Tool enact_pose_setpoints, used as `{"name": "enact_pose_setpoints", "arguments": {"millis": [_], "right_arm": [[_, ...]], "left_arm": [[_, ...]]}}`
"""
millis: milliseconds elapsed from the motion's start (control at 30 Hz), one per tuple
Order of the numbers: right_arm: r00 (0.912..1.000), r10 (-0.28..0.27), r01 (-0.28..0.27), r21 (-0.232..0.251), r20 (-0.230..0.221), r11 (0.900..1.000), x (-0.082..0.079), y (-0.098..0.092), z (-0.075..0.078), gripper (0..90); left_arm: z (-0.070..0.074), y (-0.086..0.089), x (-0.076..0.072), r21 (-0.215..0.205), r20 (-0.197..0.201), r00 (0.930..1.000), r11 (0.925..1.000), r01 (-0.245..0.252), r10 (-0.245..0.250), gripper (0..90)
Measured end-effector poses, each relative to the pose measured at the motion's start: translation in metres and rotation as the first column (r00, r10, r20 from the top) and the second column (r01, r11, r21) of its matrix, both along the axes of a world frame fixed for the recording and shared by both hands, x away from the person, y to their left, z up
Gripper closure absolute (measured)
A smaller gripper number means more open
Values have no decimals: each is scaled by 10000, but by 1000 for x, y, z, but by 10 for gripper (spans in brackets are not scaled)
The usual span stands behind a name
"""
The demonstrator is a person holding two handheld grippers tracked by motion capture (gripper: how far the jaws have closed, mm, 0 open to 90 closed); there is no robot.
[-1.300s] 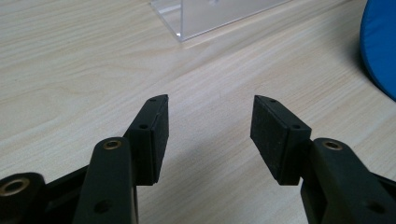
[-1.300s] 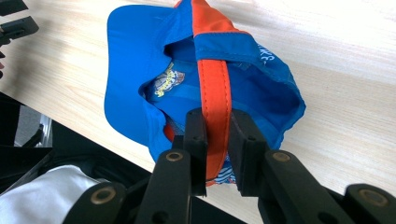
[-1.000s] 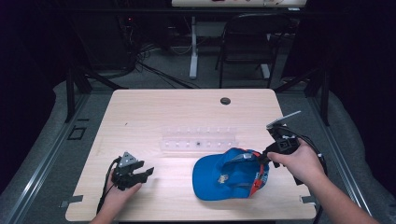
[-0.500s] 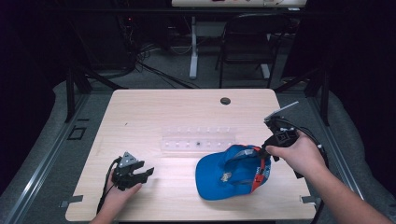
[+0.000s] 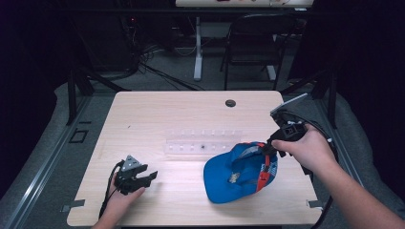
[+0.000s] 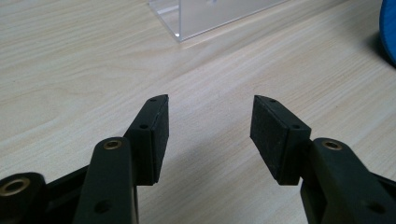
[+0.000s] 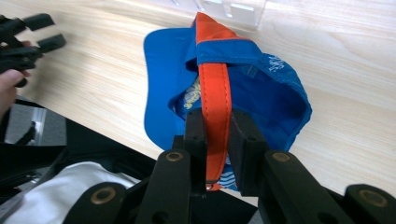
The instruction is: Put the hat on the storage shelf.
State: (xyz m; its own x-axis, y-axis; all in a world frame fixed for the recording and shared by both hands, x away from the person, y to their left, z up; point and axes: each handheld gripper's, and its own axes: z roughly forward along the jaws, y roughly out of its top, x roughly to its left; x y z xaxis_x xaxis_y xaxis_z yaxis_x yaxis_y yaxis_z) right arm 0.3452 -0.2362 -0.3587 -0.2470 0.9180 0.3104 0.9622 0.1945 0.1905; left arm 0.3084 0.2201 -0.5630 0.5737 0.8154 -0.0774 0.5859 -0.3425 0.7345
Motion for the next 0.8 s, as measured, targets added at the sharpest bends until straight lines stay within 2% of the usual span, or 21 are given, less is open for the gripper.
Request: {"name": "enact_pose_setpoints", "arguments": {"millis": [33,67,100,233,267,333,367,433,500,567,633,700,800], "right_arm": [[9999,103,-102,81,-95,9999,1,-1,1,785],[9998,-179,180,427,-36,9989,1,0,1,785],[9998,-214,214,558,-3,9982,1,0,1,785],[9994,-213,245,1214,-275,9923,3,-3,3,786],[9990,-328,373,1543,-314,9873,3,-3,3,786],[9990,-226,291,1797,-378,9833,4,-4,4,786],[9988,-338,406,2070,-362,9775,3,-3,4,786],[9988,-67,176,2272,-485,9737,4,-4,5,786],[9988,-283,382,2690,-403,9624,4,-2,5,786],[9988,-20,175,3141,-496,9492,5,-2,5,786],[9987,-133,295,3419,-494,9393,6,-1,4,786],[9986,-132,319,3783,-520,9251,7,1,3,786],[9982,35,220,4212,-598,9067,8,3,1,786]], "left_arm": [[0,0,0,0,-7,10000,10000,3,-3,476],[0,0,0,3,-5,10000,10000,3,-3,476],[0,0,0,-5,-7,10000,10000,-2,2,475],[0,0,0,22,-14,10000,10000,19,-19,475],[0,0,0,22,-15,10000,10000,27,-27,476],[0,0,0,-1,-14,10000,10000,3,-3,475],[0,0,0,1,-13,10000,10000,7,-7,475],[0,0,0,-4,-14,10000,10000,0,0,476],[0,0,0,-14,-12,10000,10000,4,-4,475],[0,0,0,-45,-38,10000,10000,-6,6,476],[0,-1,0,-27,-39,10000,10000,23,-23,475],[0,0,0,13,-9,10000,10000,64,-64,476],[0,0,0,-24,-31,10000,10000,16,-16,475]]}}
